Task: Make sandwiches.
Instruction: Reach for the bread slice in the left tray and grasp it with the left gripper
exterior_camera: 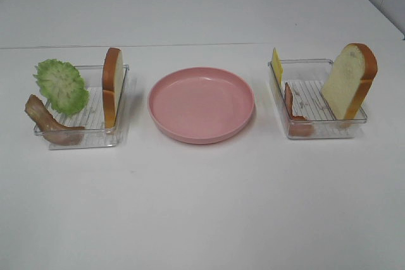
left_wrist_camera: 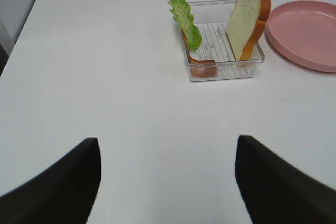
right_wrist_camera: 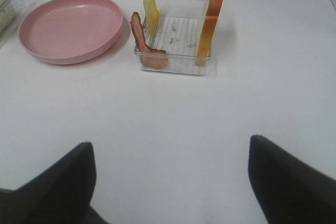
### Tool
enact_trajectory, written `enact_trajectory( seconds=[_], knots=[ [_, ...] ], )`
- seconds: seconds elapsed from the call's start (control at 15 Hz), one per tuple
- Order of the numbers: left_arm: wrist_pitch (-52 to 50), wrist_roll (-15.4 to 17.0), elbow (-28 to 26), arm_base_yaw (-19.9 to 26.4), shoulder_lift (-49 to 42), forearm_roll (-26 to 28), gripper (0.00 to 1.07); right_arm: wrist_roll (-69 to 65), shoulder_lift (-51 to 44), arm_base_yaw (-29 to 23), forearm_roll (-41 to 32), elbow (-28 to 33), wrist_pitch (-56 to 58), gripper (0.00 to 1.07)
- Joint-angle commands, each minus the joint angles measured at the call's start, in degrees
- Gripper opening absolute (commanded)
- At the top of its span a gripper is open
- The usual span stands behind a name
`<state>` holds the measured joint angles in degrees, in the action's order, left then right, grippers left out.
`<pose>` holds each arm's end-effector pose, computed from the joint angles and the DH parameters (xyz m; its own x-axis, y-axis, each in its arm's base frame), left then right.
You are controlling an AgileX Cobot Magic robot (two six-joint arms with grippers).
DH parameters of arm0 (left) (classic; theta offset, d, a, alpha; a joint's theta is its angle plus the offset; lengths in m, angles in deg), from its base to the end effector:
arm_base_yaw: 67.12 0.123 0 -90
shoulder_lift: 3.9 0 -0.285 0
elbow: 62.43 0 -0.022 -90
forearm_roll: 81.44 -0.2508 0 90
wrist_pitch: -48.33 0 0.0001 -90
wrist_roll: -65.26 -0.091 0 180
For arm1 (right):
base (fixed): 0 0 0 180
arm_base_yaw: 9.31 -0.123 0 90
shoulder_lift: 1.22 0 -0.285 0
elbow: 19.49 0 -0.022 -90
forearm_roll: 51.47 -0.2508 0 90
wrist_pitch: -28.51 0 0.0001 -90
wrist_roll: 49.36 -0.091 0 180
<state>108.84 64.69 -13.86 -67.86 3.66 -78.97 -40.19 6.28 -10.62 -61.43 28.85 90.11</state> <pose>-0.0053 -0.0033 0.2777 -0.4485 -0.0055 -0.8938 0.0414 0.9988 -0.0269 -0.0077 0.0137 0.2782 -0.4416 -0.0859 -0.8931 -0.1924 0.9813 0.0008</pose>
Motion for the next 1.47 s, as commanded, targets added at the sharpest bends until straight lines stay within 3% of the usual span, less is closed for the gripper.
enact_trajectory(
  seconds=[0.07, 1.47],
  knots=[
    [-0.69, -0.17, 0.11, -0.11, -1.32, 0.17, 0.69, 0.46, -0.97, 0.23, 0.06, -0.06, -0.52, 0.76],
    [-0.69, -0.17, 0.11, -0.11, -1.32, 0.17, 0.69, 0.46, -0.97, 0.23, 0.06, -0.06, -0.52, 0.76]
  ],
)
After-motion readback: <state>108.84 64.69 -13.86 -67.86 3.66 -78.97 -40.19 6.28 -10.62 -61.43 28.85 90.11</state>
